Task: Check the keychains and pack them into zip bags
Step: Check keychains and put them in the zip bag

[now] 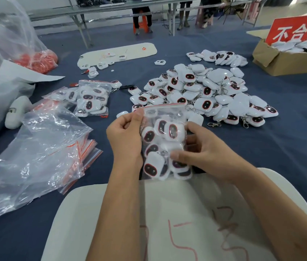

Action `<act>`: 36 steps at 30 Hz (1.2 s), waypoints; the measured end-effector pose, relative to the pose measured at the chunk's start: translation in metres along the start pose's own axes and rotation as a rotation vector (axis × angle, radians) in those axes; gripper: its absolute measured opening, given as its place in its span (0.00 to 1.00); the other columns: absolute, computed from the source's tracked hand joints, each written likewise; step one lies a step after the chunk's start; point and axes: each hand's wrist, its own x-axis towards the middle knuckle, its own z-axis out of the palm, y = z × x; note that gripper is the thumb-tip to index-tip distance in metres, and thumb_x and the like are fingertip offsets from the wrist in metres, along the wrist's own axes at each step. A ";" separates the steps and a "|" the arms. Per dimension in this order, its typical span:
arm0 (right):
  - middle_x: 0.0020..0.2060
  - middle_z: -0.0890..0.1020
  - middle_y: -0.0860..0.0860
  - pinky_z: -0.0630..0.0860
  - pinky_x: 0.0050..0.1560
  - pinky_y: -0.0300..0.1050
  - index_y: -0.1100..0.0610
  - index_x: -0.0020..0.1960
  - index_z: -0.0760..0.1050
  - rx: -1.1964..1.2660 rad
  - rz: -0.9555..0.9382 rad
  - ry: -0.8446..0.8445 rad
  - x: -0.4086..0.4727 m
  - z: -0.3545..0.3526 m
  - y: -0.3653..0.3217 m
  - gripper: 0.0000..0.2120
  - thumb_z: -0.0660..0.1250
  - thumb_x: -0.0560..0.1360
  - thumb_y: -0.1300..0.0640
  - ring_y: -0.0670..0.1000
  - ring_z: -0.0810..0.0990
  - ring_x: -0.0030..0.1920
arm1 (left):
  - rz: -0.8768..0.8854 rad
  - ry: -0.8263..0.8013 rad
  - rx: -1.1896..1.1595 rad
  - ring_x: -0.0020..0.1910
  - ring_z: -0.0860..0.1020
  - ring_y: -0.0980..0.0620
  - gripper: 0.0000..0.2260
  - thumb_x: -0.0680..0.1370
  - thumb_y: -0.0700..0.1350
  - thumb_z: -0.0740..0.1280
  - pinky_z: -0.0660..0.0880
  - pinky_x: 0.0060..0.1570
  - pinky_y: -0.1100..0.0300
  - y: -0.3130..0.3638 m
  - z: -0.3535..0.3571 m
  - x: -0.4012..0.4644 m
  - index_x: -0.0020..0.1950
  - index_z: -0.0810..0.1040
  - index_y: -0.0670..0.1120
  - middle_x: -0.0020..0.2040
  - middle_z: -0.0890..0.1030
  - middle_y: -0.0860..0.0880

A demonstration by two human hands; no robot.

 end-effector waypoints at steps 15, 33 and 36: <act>0.58 0.84 0.58 0.80 0.64 0.63 0.61 0.74 0.68 0.443 -0.018 0.259 0.152 0.097 -0.059 0.25 0.72 0.81 0.61 0.56 0.85 0.59 | 0.174 0.288 0.326 0.48 0.80 0.54 0.17 0.78 0.56 0.73 0.79 0.57 0.53 0.057 -0.037 0.056 0.59 0.75 0.47 0.49 0.79 0.54; 0.53 0.83 0.56 0.75 0.52 0.52 0.58 0.56 0.74 -0.623 -0.046 0.118 0.105 0.183 -0.024 0.10 0.67 0.75 0.61 0.60 0.79 0.56 | 0.076 0.259 1.126 0.64 0.77 0.41 0.19 0.73 0.37 0.72 0.72 0.56 0.55 0.039 -0.104 0.038 0.64 0.81 0.44 0.61 0.81 0.44; 0.45 0.84 0.48 0.79 0.58 0.51 0.57 0.59 0.79 -0.266 0.039 0.173 0.101 0.169 -0.021 0.12 0.68 0.76 0.63 0.52 0.83 0.50 | 0.154 0.363 1.143 0.53 0.81 0.40 0.08 0.74 0.36 0.70 0.70 0.44 0.55 0.043 -0.097 0.028 0.49 0.85 0.47 0.46 0.83 0.46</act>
